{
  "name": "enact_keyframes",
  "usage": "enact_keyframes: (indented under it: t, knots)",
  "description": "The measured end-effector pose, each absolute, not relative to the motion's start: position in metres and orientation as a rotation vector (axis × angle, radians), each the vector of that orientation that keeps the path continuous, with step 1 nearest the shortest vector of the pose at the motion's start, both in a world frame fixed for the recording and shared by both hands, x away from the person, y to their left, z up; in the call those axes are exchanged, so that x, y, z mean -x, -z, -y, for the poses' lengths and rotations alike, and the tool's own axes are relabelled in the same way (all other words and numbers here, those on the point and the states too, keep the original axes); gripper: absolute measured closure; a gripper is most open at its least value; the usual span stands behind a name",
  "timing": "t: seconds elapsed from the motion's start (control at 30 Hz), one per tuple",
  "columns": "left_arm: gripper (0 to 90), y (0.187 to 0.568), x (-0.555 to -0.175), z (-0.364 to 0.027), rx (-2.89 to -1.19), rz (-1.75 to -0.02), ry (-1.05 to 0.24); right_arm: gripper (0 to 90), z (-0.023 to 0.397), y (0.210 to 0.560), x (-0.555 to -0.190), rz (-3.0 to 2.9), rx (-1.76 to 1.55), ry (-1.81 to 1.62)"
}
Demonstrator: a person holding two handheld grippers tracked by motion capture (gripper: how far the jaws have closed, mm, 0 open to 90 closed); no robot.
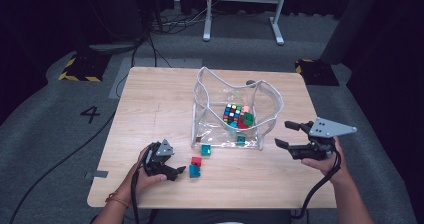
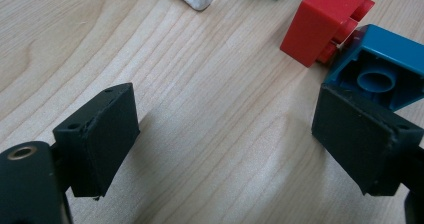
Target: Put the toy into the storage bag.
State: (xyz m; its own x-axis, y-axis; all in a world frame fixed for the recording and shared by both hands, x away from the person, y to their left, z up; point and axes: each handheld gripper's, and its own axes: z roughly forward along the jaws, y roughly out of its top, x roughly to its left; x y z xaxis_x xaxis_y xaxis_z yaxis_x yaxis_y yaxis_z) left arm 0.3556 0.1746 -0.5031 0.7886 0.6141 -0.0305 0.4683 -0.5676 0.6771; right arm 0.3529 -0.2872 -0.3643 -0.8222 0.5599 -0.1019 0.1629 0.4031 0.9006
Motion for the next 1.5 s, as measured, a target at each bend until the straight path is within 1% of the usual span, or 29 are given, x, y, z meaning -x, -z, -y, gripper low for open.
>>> enact_keyframes:
  t: [0.33, 0.73, 0.9, 1.13, 1.27, 1.5]
  knots:
    - [11.6, 0.503, -0.355, -0.175, -2.278, -0.798, -0.273, 31.1, 0.257, 0.408, -0.341, -2.410, -0.565, -1.403]
    - [11.6, 0.503, -0.356, -0.175, -2.279, -0.797, -0.273, 32.8, 0.193, 0.462, -0.337, -2.615, -0.433, -1.372]
    - [11.6, 0.503, -0.356, -0.175, -2.279, -0.797, -0.273, 33.2, 0.171, 0.474, -0.335, -2.687, -0.448, -1.358]
    - [11.6, 0.503, -0.355, -0.174, -2.276, -0.801, -0.270, 34.5, 0.133, 0.488, -0.331, -2.758, -0.354, -1.332]
    - [11.6, 0.503, -0.356, -0.175, -2.279, -0.797, -0.271, 35.2, 0.110, 0.492, -0.333, -2.773, -0.247, -1.332]
    - [11.6, 0.503, -0.356, -0.175, -2.282, -0.794, -0.279, 35.4, 0.083, 0.493, -0.336, -2.765, -0.238, -1.319]
